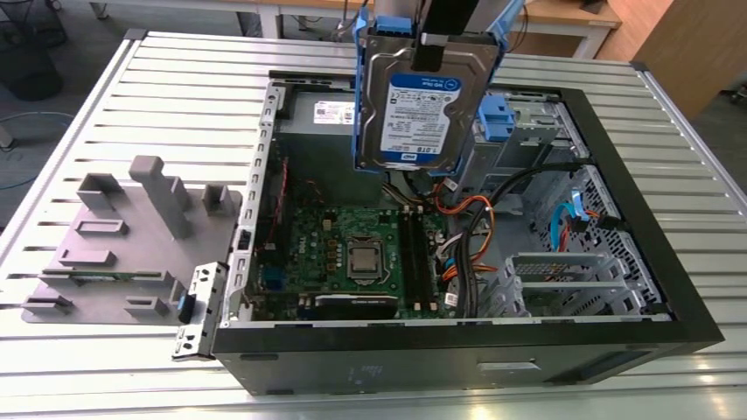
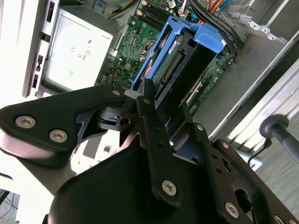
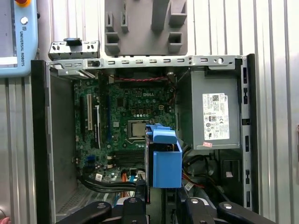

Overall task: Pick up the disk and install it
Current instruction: 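Pick up the disk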

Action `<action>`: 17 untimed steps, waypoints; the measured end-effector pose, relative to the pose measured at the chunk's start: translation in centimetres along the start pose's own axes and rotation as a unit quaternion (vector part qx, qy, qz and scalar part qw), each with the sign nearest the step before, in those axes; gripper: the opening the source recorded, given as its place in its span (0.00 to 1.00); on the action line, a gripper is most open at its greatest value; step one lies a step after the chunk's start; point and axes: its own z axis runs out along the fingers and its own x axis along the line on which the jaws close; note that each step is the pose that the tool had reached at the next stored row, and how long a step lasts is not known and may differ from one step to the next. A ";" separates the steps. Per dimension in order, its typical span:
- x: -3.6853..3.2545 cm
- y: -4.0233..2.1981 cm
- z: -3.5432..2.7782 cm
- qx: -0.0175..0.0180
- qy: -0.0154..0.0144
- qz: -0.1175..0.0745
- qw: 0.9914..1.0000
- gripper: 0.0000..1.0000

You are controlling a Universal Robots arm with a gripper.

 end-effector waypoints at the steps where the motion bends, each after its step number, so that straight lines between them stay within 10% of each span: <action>1: 0.00 0.00 0.00 0.000 0.000 0.000 1.000 0.35; 17: 0.24 -0.02 -0.01 0.000 0.000 0.000 1.000 0.35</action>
